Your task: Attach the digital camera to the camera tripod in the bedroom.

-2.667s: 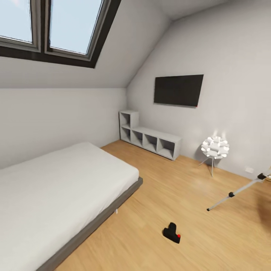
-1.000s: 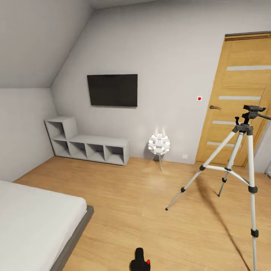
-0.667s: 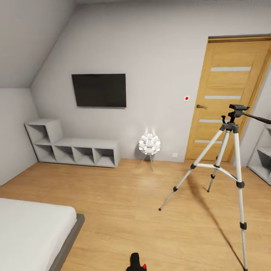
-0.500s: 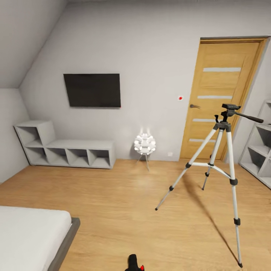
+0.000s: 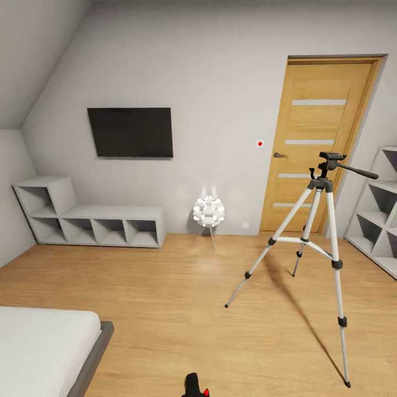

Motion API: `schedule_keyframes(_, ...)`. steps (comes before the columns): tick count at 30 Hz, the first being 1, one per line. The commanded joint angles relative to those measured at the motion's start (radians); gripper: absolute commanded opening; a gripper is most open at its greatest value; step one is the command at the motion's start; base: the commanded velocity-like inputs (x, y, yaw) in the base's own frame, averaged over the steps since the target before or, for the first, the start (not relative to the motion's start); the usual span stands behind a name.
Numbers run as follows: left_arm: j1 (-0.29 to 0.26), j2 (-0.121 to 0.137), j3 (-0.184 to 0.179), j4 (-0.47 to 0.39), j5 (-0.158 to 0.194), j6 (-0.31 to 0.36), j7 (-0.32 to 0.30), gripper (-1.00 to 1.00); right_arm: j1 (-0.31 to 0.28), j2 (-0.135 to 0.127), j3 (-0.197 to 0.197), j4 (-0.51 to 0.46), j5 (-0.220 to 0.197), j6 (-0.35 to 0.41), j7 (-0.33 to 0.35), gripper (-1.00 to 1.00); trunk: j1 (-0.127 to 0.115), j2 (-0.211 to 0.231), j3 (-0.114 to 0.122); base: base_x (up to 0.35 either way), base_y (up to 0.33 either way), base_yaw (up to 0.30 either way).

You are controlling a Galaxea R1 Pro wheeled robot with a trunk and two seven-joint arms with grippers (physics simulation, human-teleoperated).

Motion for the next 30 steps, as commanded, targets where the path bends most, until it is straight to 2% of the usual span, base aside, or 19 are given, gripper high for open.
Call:
schedule_keyframes(1,0.000,0.004,0.001,-0.039,0.001,0.031,0.000,1.00,0.000,-0.001,0.001,-0.047,0.000,-0.003,-0.004,1.00,0.000,-0.001,-0.001,0.000,0.000,-0.003)
schedule_keyframes(3,-0.002,0.009,0.001,-0.115,0.001,0.092,0.000,1.00,0.000,-0.003,0.001,-0.143,0.001,-0.002,-0.012,1.00,0.000,-0.001,-0.001,0.000,0.000,-0.002)
schedule_keyframes(4,-0.003,0.012,0.002,-0.201,0.001,0.169,-0.001,1.00,-0.001,-0.004,0.001,-0.240,0.001,-0.002,-0.022,1.00,0.000,-0.001,-0.001,0.000,0.000,-0.001)
schedule_keyframes(6,-0.004,0.014,0.002,-0.297,0.003,0.252,-0.001,1.00,-0.002,-0.004,0.001,-0.334,0.001,0.000,-0.031,1.00,0.000,-0.001,-0.001,0.000,0.000,-0.001)
schedule_keyframes(7,-0.005,0.015,0.004,-0.405,0.005,0.340,-0.001,1.00,-0.003,-0.005,0.000,-0.427,0.000,0.001,-0.039,1.00,0.000,-0.001,-0.001,0.000,0.000,0.000)
schedule_keyframes(14,-0.006,0.004,0.006,-0.822,0.009,0.635,-0.004,1.00,-0.040,-0.004,0.000,-0.727,-0.003,0.030,-0.066,1.00,0.000,-0.001,-0.001,0.000,0.000,0.000)
schedule_keyframes(15,-0.006,0.003,0.006,-0.874,0.009,0.673,-0.004,1.00,-0.052,-0.004,0.000,-0.764,-0.003,0.040,-0.069,1.00,0.000,-0.001,-0.001,0.000,0.000,0.000)
schedule_keyframes(16,-0.009,0.000,0.007,-0.970,0.010,0.740,-0.005,1.00,-0.083,-0.004,0.000,-0.834,-0.004,0.064,-0.072,1.00,0.000,-0.001,-0.001,0.000,0.000,0.000)
schedule_keyframes(19,-0.031,-0.001,0.008,-1.089,0.010,0.817,-0.007,1.00,-0.150,-0.003,0.000,-0.908,-0.005,0.108,-0.076,1.00,0.000,-0.001,-0.001,0.000,0.000,0.000)
schedule_keyframes(20,-0.065,-0.002,0.008,-1.147,0.010,0.852,-0.007,1.00,-0.211,-0.002,-0.001,-0.937,-0.006,0.140,-0.078,1.00,0.000,-0.001,-0.001,0.000,0.000,0.000)
schedule_keyframes(23,-0.142,-0.002,0.011,-1.200,0.011,0.885,-0.008,1.00,-0.317,0.000,-0.001,-0.962,-0.008,0.195,-0.082,1.00,0.000,-0.001,-0.001,0.000,0.000,0.000)
schedule_keyframes(24,-0.199,-0.001,0.014,-1.218,0.014,0.899,-0.009,1.00,-0.386,0.001,-0.001,-0.971,-0.009,0.233,-0.085,1.00,0.000,-0.001,-0.001,0.000,0.000,0.000)
schedule_keyframes(28,-0.307,-0.001,0.023,-1.234,0.025,0.921,-0.015,1.00,-0.505,0.004,-0.001,-0.981,-0.010,0.296,-0.089,1.00,0.000,-0.001,-0.001,0.000,0.000,0.000)
schedule_keyframes(29,-0.352,0.000,0.025,-1.236,0.030,0.940,-0.021,1.00,-0.546,0.008,0.000,-0.984,-0.011,0.314,-0.092,1.00,0.000,-0.001,-0.001,0.000,0.000,0.000)
schedule_keyframes(30,-0.372,0.000,0.026,-1.236,0.032,0.953,-0.026,1.00,-0.562,0.011,0.000,-0.985,-0.011,0.321,-0.094,1.00,0.000,-0.001,-0.001,0.000,0.000,0.000)
